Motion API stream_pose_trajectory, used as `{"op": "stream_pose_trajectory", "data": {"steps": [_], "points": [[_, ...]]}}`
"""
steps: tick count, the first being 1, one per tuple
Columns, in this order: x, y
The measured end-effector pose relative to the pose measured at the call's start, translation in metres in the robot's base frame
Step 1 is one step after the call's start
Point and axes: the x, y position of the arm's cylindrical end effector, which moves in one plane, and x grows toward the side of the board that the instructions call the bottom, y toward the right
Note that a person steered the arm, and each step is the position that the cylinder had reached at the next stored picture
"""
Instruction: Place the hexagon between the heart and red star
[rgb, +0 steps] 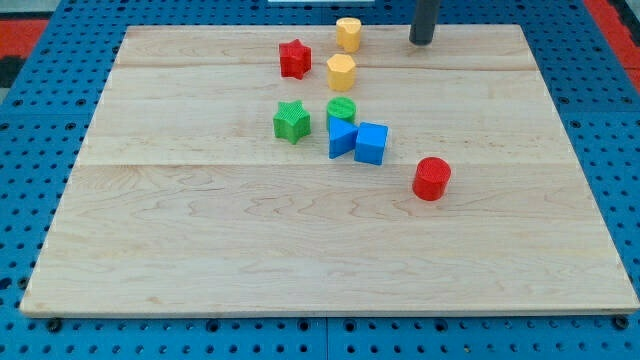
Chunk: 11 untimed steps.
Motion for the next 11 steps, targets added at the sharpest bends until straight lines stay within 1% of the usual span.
{"op": "stream_pose_trajectory", "data": {"steps": [1,2,3,4,5,6,7,8,9,10,11], "points": [[-0.003,-0.008],[0.006,-0.058],[0.006,-0.092],[0.006,-0.099],[0.024,-0.103],[0.028,-0.066],[0.080,-0.020],[0.126,-0.043],[0.114,-0.093],[0.076,-0.117],[0.068,-0.123]]}}
